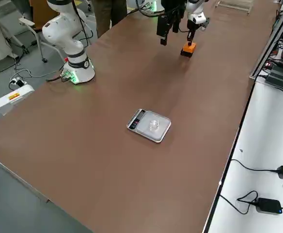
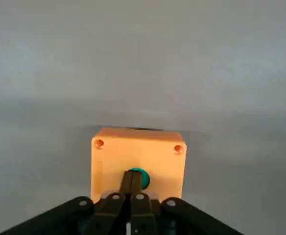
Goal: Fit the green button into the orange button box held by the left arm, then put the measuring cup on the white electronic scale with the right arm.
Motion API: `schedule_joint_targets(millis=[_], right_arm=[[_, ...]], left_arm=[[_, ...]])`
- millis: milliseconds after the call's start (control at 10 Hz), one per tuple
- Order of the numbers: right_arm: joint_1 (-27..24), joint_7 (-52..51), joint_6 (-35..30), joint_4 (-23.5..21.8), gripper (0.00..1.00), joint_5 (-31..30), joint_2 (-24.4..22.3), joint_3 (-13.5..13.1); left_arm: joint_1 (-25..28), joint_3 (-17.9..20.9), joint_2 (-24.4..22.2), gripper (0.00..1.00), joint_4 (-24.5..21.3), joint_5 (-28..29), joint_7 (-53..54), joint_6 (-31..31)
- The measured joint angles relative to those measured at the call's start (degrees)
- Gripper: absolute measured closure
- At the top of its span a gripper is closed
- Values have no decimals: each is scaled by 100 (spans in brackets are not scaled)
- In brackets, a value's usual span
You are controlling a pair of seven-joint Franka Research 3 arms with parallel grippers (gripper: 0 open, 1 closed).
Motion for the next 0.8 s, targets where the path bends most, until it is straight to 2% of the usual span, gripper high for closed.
schedule_joint_targets(millis=[800], right_arm=[[0, 0, -1, -2, 0, 0, 0, 0]], left_arm=[[32, 1, -2, 99, 48, 0, -4, 0]])
